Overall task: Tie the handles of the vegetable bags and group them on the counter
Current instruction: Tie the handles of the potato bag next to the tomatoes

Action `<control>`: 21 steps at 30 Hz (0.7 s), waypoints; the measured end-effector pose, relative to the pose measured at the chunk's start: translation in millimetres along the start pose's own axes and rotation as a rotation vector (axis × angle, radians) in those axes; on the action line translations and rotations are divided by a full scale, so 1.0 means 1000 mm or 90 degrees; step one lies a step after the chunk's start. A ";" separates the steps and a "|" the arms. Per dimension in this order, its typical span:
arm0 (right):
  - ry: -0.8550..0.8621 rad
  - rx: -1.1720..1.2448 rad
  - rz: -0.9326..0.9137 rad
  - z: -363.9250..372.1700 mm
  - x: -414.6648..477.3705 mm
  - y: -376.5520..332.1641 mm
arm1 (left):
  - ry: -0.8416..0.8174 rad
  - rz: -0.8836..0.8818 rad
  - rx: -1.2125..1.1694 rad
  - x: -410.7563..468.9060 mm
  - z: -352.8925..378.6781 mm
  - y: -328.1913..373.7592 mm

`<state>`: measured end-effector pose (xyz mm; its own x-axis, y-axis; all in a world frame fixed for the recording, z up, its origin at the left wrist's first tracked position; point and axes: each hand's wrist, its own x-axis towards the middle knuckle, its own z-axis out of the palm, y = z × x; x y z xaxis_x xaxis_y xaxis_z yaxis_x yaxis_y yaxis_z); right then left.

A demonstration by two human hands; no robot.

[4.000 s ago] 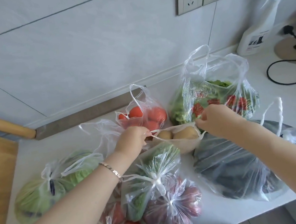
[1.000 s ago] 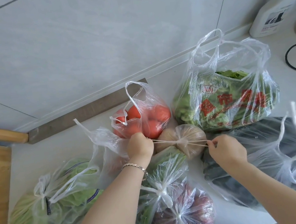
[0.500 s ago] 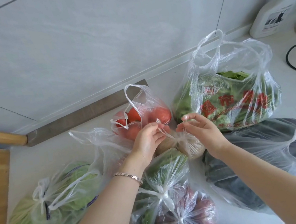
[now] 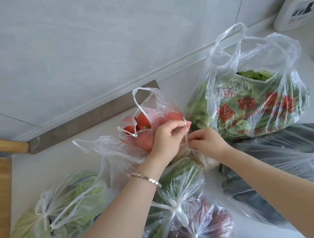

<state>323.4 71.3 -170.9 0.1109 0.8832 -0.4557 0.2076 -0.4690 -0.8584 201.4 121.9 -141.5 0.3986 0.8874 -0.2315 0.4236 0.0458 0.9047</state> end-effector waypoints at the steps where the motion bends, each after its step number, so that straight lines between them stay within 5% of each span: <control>1: -0.011 0.004 0.003 -0.002 -0.001 0.001 | -0.021 -0.017 0.005 0.003 0.001 0.001; 6: 0.030 0.053 0.005 -0.009 -0.004 0.002 | -0.098 -0.094 0.043 0.002 -0.001 -0.005; 17: 0.074 -0.027 -0.020 -0.013 -0.002 0.006 | 0.090 -0.041 0.111 -0.012 -0.007 -0.028; 21: 0.072 -0.053 -0.018 -0.012 -0.002 0.009 | -0.005 -0.070 0.337 -0.017 -0.006 -0.033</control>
<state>336.8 65.7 -174.7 0.2120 0.8928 -0.3974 0.2920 -0.4459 -0.8461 176.0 108.5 -165.2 0.3337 0.8870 -0.3193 0.8145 -0.1007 0.5713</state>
